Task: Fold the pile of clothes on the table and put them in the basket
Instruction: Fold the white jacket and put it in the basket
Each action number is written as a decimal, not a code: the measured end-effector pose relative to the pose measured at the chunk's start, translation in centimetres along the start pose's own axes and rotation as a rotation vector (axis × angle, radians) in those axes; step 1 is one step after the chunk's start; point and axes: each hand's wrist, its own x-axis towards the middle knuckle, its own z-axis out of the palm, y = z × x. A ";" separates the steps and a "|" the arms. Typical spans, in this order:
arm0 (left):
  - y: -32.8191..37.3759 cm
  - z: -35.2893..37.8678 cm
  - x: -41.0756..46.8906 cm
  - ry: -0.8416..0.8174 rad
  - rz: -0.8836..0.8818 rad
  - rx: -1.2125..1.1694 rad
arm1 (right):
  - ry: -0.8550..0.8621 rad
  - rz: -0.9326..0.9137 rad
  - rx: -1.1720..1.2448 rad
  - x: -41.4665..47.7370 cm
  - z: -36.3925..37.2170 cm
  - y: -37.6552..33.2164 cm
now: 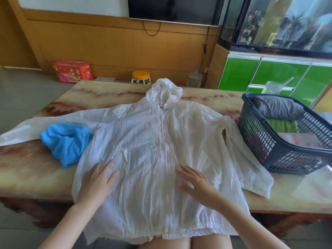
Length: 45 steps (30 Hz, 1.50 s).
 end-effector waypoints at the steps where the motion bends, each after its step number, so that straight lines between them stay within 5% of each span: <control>1: 1.2 -0.1 0.9 0.043 0.041 -0.010 | 0.063 0.025 0.036 0.4 -0.9 0.3; 10: 16.2 2.7 9.7 -0.090 0.284 -0.042 | 0.612 0.326 0.118 6.5 -12.2 9.1; 20: 29.6 10.6 17.6 -0.334 0.494 0.066 | 0.619 0.559 0.099 20.3 -20.2 18.0; 25: 33.0 13.8 20.6 -0.362 0.566 0.090 | 0.374 0.750 -0.212 24.9 -20.4 21.9; 27: 33.1 15.1 21.2 -0.345 0.587 0.136 | 0.420 0.797 -0.195 25.8 -20.7 23.2; 32: 33.3 17.4 21.5 -0.225 0.682 0.147 | 0.864 0.605 -0.273 27.3 -22.0 23.9; 38: 33.4 17.7 21.4 -0.270 0.661 0.194 | 0.562 0.618 -0.281 26.7 -19.8 25.8; 41: 33.6 16.7 21.7 -0.310 0.595 0.062 | 0.693 0.491 -0.135 24.6 -19.7 24.0; 45: 32.9 14.5 20.8 -0.121 0.466 -0.355 | 0.952 0.420 0.099 17.3 -18.2 18.4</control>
